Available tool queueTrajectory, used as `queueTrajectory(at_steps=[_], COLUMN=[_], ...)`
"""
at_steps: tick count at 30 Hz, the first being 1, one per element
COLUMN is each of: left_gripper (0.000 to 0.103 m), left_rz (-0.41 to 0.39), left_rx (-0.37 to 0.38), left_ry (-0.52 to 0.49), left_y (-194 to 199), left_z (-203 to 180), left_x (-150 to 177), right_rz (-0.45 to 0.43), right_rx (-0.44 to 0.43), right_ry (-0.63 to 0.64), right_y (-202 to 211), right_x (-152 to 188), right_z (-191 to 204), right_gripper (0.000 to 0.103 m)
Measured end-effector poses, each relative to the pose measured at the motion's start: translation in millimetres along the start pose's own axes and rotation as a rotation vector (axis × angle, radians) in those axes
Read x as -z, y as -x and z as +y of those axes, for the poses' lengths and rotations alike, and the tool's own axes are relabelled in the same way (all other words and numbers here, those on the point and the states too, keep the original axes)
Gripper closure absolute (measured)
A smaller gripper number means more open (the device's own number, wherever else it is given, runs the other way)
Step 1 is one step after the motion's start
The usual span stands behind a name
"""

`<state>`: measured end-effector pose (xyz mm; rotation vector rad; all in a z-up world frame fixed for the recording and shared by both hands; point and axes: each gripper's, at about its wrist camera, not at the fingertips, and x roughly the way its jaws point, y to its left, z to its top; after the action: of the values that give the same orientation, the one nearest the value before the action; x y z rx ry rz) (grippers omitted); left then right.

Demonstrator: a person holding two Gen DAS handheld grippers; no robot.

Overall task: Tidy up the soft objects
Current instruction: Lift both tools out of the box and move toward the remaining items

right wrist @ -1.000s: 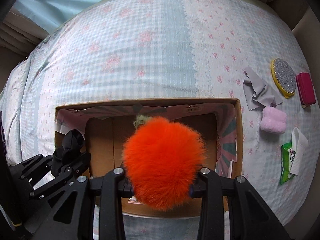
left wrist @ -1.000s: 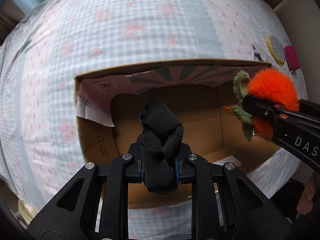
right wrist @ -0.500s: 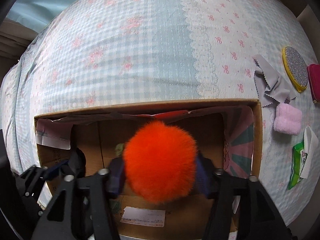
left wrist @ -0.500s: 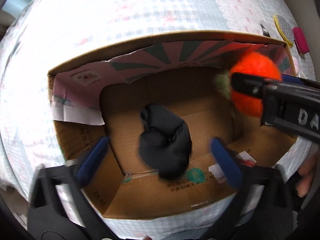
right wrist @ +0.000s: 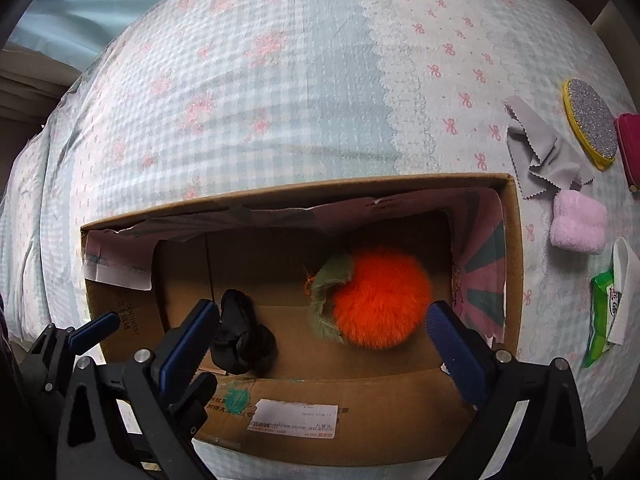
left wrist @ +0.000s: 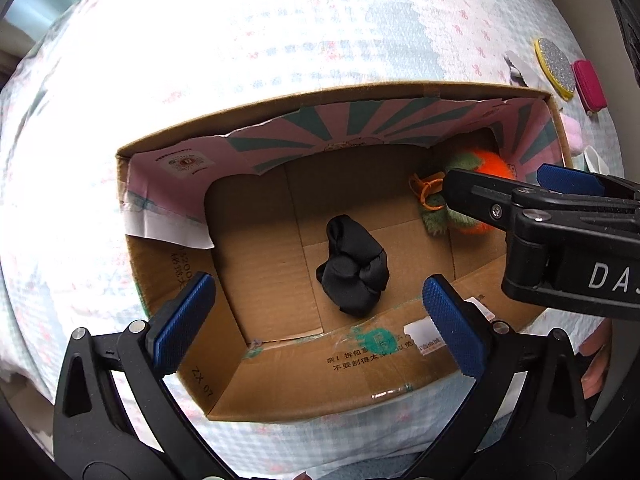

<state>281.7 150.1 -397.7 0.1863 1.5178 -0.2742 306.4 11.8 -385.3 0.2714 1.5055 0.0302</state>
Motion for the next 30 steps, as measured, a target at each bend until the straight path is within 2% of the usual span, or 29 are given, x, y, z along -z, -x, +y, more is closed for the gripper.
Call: queueTrajectory(at_steps=[8, 12, 21, 30], left_gripper=[0.000, 0.000, 0.000, 0.000], left_rz=[-0.053, -0.103, -0.280, -0.449], left_rx=[-0.007, -0.005, -0.020, -0.049], left_ry=[-0.002, 0.000, 0.043, 0.081], left_y=[34, 61, 146, 223], left_z=[-3, -1, 10, 15], left_x=[3, 9, 46, 97], right_rz=[-0.039, -0.086, -0.273, -0.452], right_rx=[0.014, 0.028, 0.045, 0.047], right_ry=[0.018, 0.035, 0.059, 0.052], right_y=[28, 56, 147, 232], right_x=[12, 24, 57, 109], right_z=[9, 15, 24, 26], right_gripper=[0.000, 0.000, 0.000, 0.000])
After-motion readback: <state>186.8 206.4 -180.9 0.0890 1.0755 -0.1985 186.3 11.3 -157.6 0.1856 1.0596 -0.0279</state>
